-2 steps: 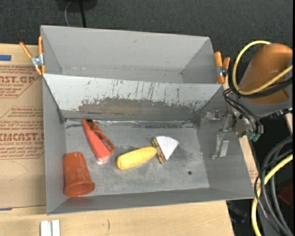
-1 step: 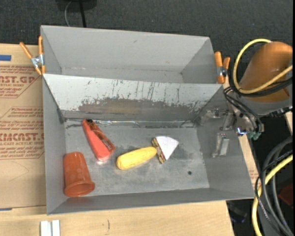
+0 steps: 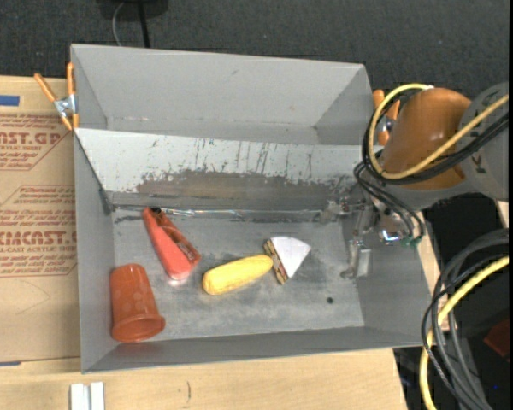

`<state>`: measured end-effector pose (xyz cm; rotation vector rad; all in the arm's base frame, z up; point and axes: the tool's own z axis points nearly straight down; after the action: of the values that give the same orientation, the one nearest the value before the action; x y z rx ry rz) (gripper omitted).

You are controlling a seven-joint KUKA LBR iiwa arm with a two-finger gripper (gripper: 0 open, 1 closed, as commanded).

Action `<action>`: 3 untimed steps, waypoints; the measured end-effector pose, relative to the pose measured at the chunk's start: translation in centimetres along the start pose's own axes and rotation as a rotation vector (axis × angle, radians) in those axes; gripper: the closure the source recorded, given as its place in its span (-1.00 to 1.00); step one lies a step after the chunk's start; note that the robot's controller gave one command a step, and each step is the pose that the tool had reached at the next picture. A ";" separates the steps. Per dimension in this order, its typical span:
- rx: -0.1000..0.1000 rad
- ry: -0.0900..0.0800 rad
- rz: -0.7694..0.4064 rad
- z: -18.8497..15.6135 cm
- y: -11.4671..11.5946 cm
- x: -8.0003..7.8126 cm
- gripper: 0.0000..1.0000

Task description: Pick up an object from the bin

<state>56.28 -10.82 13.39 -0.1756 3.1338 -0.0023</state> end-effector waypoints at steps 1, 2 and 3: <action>-0.002 0.002 0.007 0.4 7.0 -0.7 -1.00; -0.003 -0.001 0.000 0.3 13.0 -1.5 -1.00; -0.001 -0.003 -0.156 4.8 15.7 -1.4 -1.00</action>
Offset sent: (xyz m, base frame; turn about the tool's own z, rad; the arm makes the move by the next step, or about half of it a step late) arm 0.0045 0.0823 -0.0044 -0.0856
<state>55.89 4.97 8.61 -0.4185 3.1076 -0.0004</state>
